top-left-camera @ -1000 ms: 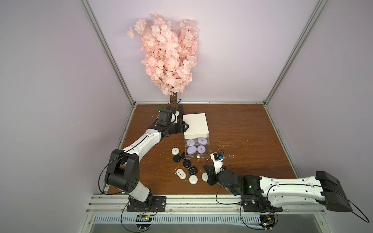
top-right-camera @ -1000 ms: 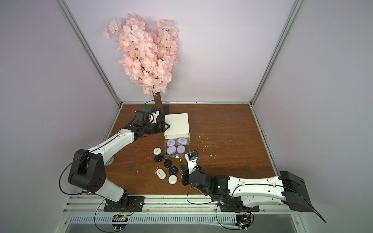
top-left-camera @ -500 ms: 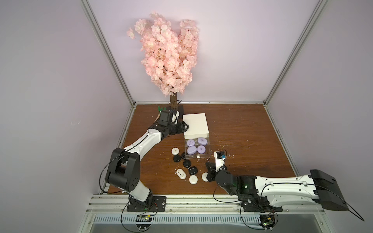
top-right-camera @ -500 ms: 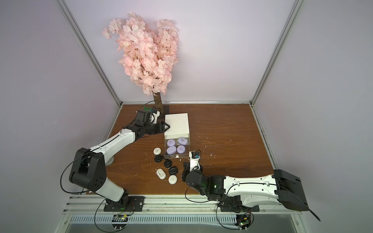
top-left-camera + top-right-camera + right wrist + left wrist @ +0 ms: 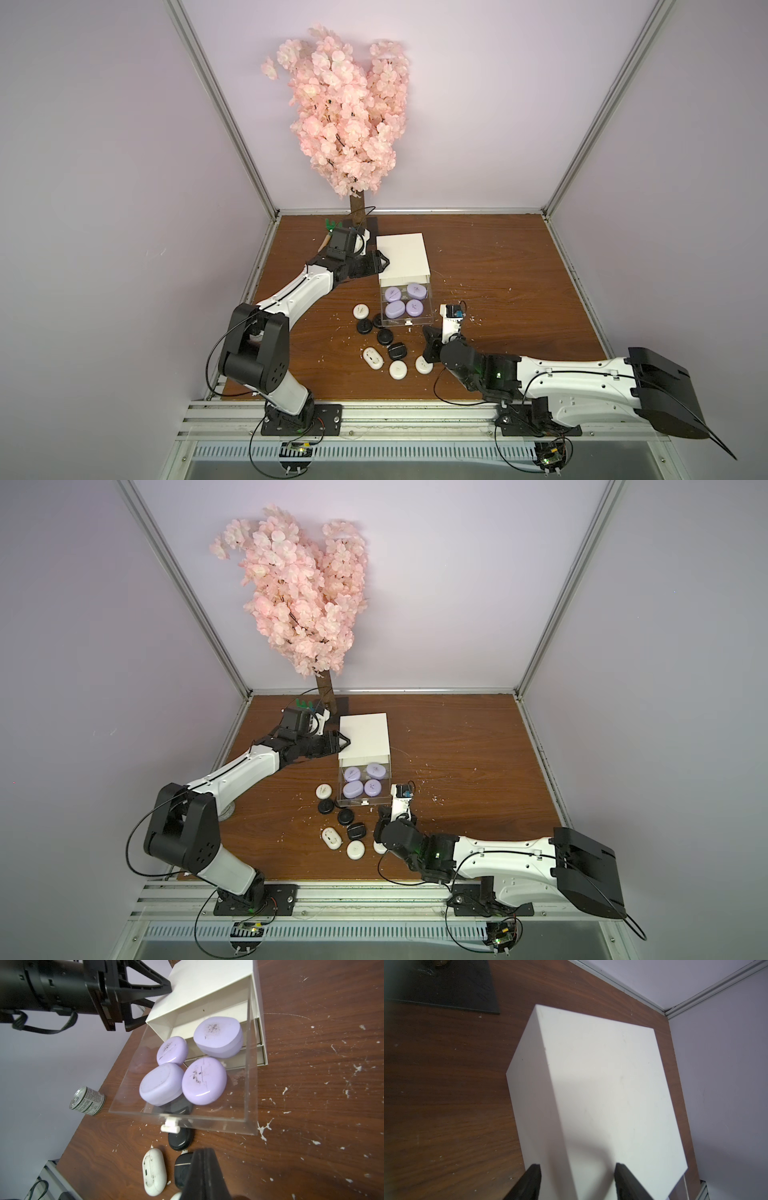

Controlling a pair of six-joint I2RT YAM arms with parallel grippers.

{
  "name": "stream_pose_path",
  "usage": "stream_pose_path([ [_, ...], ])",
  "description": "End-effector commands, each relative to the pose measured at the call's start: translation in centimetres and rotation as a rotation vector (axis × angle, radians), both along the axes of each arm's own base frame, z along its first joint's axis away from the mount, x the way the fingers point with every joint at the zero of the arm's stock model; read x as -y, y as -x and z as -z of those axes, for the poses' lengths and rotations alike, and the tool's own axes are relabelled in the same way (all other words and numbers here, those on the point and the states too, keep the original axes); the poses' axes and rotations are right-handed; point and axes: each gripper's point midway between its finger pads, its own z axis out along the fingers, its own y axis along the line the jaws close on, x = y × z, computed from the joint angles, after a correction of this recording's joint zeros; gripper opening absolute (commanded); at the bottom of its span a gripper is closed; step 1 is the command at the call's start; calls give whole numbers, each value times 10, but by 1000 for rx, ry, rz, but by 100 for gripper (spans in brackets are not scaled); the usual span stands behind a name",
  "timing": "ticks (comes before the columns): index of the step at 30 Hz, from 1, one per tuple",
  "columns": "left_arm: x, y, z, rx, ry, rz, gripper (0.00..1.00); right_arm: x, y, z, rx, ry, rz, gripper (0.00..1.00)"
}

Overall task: Put the bluetooth earphones in the drawer according to color
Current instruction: Close the drawer in the storage box.

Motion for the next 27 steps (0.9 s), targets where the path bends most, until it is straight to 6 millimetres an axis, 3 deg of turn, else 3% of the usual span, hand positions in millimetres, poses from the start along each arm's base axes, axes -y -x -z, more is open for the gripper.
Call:
stream_pose_path([
  [1,7,-5,-6,21,6,13,60,-9,-5,-11,5,-48,-16,0],
  [16,14,-3,2,1,-4,32,52,-25,-28,-14,15,-76,-29,0],
  [27,18,0,8,-11,-19,42,52,-16,-54,-29,56,-78,17,0],
])
